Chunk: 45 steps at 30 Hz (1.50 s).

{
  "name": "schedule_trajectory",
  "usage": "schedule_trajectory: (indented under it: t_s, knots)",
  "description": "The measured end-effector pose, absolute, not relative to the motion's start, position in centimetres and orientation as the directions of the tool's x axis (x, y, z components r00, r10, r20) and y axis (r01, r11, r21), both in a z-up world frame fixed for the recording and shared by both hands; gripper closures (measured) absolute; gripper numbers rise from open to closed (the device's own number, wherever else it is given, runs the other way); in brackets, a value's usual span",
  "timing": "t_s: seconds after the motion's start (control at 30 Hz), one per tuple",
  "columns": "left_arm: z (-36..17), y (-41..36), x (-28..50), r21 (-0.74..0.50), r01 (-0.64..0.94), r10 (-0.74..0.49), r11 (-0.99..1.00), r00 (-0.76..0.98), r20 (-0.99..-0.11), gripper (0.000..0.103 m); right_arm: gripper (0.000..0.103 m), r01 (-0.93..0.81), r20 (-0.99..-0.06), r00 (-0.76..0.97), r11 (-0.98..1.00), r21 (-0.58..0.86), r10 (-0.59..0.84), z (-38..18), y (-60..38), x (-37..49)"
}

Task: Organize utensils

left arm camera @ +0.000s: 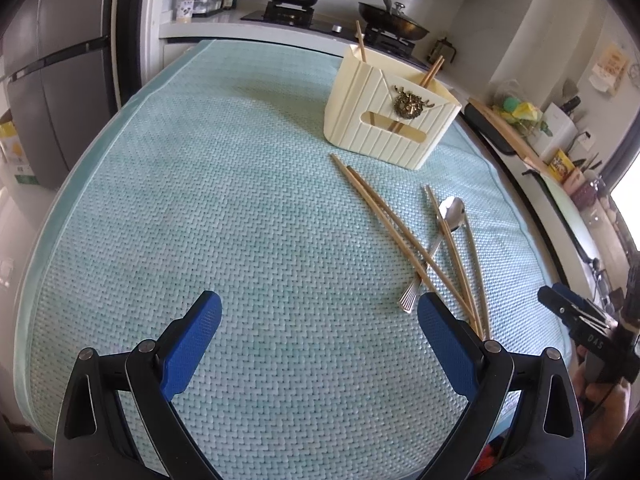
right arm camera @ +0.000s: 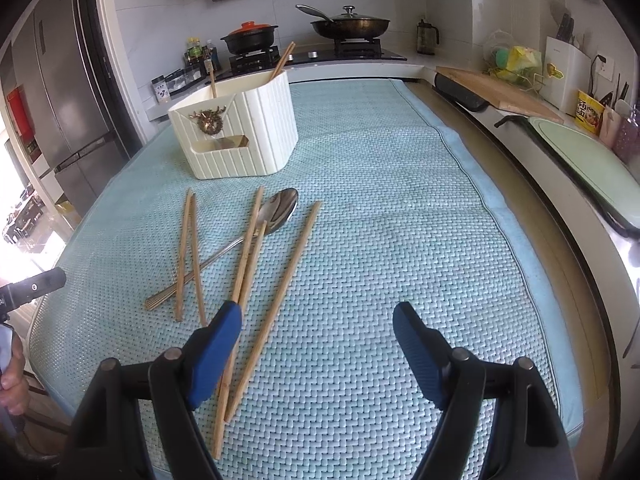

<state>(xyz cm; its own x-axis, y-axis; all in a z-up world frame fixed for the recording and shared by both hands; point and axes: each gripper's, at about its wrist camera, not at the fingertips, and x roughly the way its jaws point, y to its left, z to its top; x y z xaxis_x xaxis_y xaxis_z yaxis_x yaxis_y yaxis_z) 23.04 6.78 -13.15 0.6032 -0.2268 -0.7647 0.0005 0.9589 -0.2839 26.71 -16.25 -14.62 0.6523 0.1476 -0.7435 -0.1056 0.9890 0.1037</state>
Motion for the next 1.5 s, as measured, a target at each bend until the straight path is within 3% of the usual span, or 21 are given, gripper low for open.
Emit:
schedule_trajectory:
  t_s: [0.47,0.6,0.9,1.3,1.5]
  knots:
    - [-13.5,4.9,30.1,-0.324,0.025,-0.283,0.946,0.555,-0.782,0.004,0.023,-0.086,-0.736,0.655,0.985,0.149,0.169,-14.6,-17.5,26.5]
    - [-14.4,4.1,33.7,-0.275,-0.034,-0.218,0.961,0.525,-0.823,0.004,0.023,-0.089,-0.737,0.652,0.983,0.162,0.18,-14.6,-17.5,26.2]
    - [-16.7,-0.9,35.6,-0.112,0.019,-0.106,0.994,0.505,-0.857,0.004,0.023,-0.091,-0.73,0.656,0.98,0.175,0.191,-14.4,-18.2,25.3]
    - [-18.7,-0.8,34.8,-0.038,0.055,-0.059,0.998,0.466,-0.883,0.004,0.023,-0.064,-0.738,0.647,0.978,0.196,0.191,-14.9,-19.6,25.5]
    - [-18.5,-0.2,34.4,-0.028,0.08,-0.062,0.996,0.462,-0.885,0.004,0.023,-0.146,-0.769,0.563,0.952,0.268,0.303,-16.8,-18.2,31.0]
